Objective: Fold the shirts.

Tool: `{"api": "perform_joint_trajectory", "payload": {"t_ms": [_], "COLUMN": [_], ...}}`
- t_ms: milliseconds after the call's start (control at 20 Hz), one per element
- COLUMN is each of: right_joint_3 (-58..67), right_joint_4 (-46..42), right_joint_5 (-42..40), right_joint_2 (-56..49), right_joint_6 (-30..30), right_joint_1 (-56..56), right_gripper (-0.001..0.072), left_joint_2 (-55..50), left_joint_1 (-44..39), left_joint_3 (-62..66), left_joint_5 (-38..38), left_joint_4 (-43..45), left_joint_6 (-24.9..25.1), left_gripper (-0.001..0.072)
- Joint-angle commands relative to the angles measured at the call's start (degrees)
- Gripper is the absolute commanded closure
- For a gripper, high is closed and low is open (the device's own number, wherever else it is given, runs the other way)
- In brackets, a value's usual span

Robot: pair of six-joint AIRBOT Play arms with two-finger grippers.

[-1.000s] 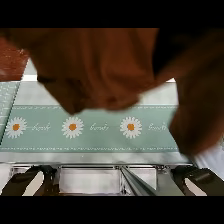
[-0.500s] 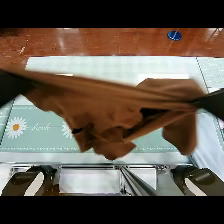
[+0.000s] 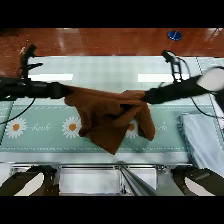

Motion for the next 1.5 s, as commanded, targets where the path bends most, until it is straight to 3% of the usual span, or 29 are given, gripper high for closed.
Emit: {"api": "perform_joint_trajectory", "payload": {"t_ms": [0,50,150,250,350,450,550,700,850,1000,1100,1300,1450], "right_joint_3": [7.56,10.69,16.28,20.81,23.56,22.80,17.03,-4.55,-25.68,-37.07,-40.39,-40.92,-40.92], "right_joint_4": [3.58,5.92,11.63,14.53,13.94,7.45,-1.25,-3.04,1.68,10.51,13.46,14.64,14.27], "right_joint_5": [-6.45,-6.12,-4.98,-0.15,9.05,17.44,20.06,14.14,7.37,6.43,6.32,6.32,6.54], "right_joint_2": [-15.10,-18.21,-22.69,-24.17,-22.91,-18.58,-11.78,3.19,17.11,24.37,26.23,26.29,26.29], "right_joint_6": [-1.14,-1.11,-1.64,-2.80,-3.98,-5.73,-5.68,-5.90,-6.32,-8.04,-8.70,-8.61,-7.89], "right_joint_1": [-4.50,-6.23,-9.38,-13.22,-18.88,-25.22,-29.81,-34.67,-34.77,-34.75,-34.75,-34.75,-34.75], "right_gripper": [0.0690,0.0654,0.0293,0.0289,0.0292,0.0292,0.0292,0.0292,0.0292,0.0293,0.0293,0.0293,0.0293], "left_joint_2": [-13.84,-16.79,-21.66,-24.74,-24.94,-23.23,-18.71,-9.40,0.24,2.91,2.80,2.64,1.25], "left_joint_1": [-0.04,-0.15,-0.44,0.63,3.89,8.81,14.05,17.16,15.61,11.19,6.56,-4.00,-10.99], "left_joint_3": [3.82,5.70,10.23,16.37,21.24,20.83,13.09,-4.31,-20.46,-28.24,-30.36,-31.08,-30.93], "left_joint_5": [6.62,6.10,3.17,-3.93,-12.98,-21.77,-21.77,-20.09,-11.41,-8.59,-4.98,9.73,19.50], "left_joint_4": [-2.97,-4.83,-6.01,-2.21,6.25,12.70,11.56,10.86,5.79,5.25,5.25,3.91,-1.44], "left_joint_6": [1.40,1.27,-0.96,-0.55,-4.17,-6.69,-9.51,-5.66,-6.29,-6.32,-6.43,-10.80,-11.93], "left_gripper": [0.0685,0.0631,0.0200,0.0197,0.0197,0.0197,0.0197,0.0198,0.0198,0.0198,0.0197,0.0197,0.0197]}}
